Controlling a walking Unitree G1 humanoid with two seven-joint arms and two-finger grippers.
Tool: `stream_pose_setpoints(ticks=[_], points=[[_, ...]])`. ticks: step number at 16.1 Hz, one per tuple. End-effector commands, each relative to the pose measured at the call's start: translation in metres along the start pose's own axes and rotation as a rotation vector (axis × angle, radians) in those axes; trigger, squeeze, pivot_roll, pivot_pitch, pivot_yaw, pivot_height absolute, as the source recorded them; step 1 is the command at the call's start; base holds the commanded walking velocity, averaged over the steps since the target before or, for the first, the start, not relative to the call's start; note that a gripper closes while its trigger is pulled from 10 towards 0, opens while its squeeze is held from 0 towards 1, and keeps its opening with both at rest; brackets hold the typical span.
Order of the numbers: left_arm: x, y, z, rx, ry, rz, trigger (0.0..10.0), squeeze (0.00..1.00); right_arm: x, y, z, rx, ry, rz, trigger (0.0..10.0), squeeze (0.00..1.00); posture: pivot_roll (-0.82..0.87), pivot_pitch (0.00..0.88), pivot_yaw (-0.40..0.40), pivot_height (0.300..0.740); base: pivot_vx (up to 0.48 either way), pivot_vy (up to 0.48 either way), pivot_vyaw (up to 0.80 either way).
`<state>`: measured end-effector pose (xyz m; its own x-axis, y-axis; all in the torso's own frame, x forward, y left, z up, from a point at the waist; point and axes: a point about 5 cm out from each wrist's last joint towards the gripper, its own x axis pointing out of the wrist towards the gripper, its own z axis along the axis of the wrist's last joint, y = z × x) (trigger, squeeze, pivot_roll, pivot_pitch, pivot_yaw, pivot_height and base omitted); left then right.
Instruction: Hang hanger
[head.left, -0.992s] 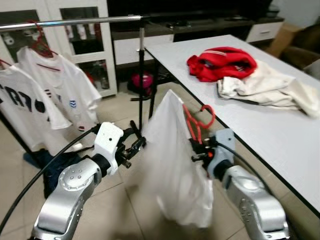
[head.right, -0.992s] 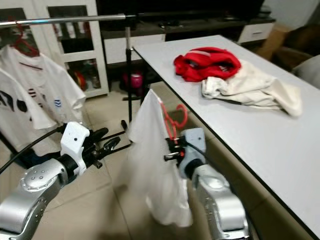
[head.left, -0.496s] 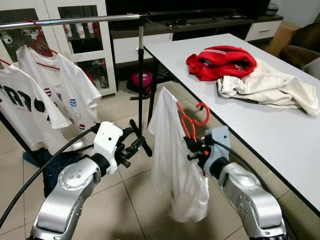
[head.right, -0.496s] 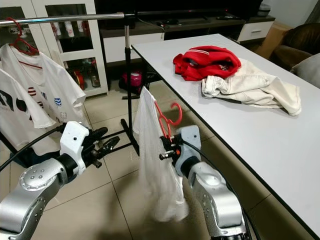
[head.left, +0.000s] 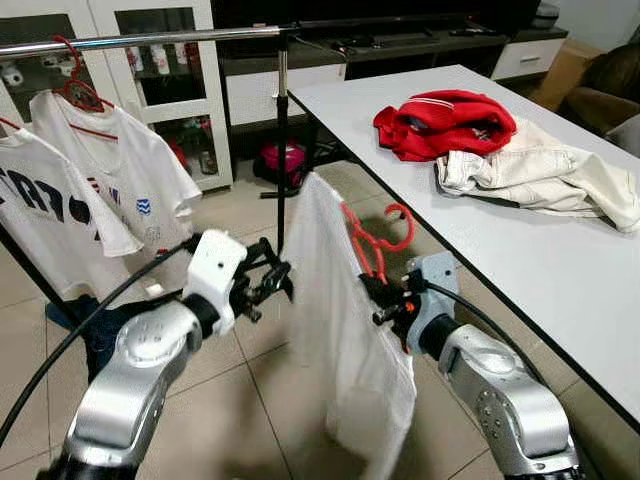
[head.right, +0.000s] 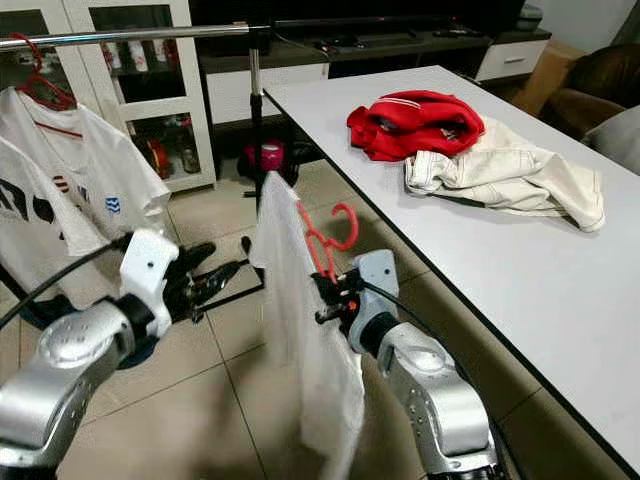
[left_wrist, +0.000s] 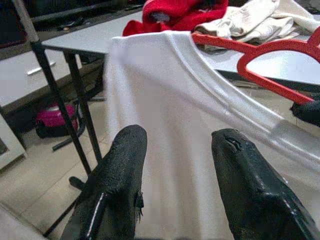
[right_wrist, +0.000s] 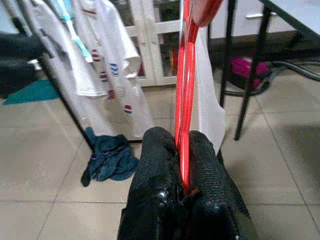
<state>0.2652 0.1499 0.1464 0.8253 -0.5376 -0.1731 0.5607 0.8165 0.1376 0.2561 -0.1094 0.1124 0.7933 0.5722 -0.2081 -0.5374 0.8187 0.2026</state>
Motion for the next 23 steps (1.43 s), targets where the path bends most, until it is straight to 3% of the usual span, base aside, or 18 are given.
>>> stream_pose_setpoints(ticks=[1, 5, 15, 17, 22, 23], points=[[0.006, -0.001, 0.003, 0.022, -0.002, -0.028, 10.0, 0.00, -0.001, 0.006, 0.015, -0.027, -0.065, 0.073, 0.0, 0.00, -0.10, 0.000, -0.061, 0.740, 0.000, 0.000, 0.00], [0.017, 0.001, 0.014, 0.030, -0.017, -0.038, 10.0, 0.00, -0.003, 0.014, 0.025, -0.071, -0.093, 0.197, 0.0, 0.00, -0.11, 0.000, -0.046, 0.740, 0.000, 0.000, 0.00], [0.020, 0.004, 0.014, 0.047, -0.014, -0.034, 10.0, 0.00, -0.001, 0.021, 0.042, 0.006, -0.165, 0.241, 0.0, 0.00, -0.12, 0.000, -0.039, 0.740, 0.000, 0.000, 0.00], [0.020, 0.004, 0.014, 0.048, -0.015, -0.034, 10.0, 0.00, 0.000, 0.021, 0.045, -0.070, -0.191, 0.212, 0.0, 0.00, -0.12, 0.000, -0.036, 0.740, 0.000, 0.000, 0.00], [0.020, 0.006, 0.015, 0.055, -0.020, -0.020, 10.0, 0.00, -0.001, 0.029, 0.041, -0.065, -0.173, 0.268, 0.0, 0.00, -0.12, 0.000, -0.040, 0.740, 0.000, 0.000, 0.00], [0.020, 0.008, 0.017, 0.031, -0.029, -0.011, 10.0, 1.00, -0.001, 0.029, 0.041, -0.054, -0.173, 0.271, 0.0, 0.00, -0.12, 0.000, -0.040, 0.740, 0.000, 0.000, 0.00]])
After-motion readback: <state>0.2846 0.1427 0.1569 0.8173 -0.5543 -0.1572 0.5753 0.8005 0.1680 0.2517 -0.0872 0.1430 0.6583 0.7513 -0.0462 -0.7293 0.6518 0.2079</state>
